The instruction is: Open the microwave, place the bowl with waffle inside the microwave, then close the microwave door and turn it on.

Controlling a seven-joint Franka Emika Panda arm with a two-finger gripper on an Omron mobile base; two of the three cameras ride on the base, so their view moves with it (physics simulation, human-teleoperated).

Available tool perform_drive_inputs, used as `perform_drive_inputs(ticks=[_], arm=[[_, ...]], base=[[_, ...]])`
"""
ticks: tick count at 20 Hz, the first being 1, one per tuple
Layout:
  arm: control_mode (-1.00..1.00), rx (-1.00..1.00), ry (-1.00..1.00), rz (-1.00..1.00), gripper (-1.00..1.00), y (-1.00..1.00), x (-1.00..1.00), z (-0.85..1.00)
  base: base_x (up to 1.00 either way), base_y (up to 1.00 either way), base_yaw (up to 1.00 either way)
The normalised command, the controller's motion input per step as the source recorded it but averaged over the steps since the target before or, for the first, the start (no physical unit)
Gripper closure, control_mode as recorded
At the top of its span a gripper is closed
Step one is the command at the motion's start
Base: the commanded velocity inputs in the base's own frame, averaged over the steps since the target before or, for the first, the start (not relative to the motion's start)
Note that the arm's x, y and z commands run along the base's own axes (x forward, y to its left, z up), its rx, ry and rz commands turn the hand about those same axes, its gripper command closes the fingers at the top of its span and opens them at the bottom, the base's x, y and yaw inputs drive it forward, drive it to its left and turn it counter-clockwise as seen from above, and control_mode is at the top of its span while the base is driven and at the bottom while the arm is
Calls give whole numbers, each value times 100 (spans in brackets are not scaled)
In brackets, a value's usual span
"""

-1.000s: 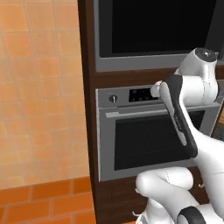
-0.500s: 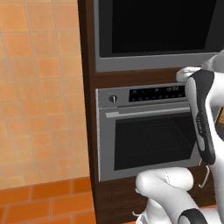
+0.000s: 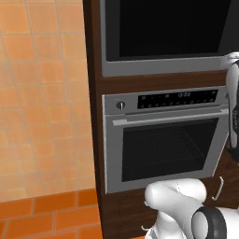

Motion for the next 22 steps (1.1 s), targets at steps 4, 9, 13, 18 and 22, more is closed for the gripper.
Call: perform_drive_inputs(ticks=[4,9,13,18,22], arm=[[-100,0,0,-8,-100,-63,30,0],[-100,0,0,0,-100,-58,43,2],[-100,0,-2,0,-100,-28,25,19],[-100,0,-2,0,-100,-16,37,23],[-100,2,-1,0,-100,-24,56,15]], base=[[0,0,0],[0,0,0],[0,0,0],[0,0,0],[0,0,0]])
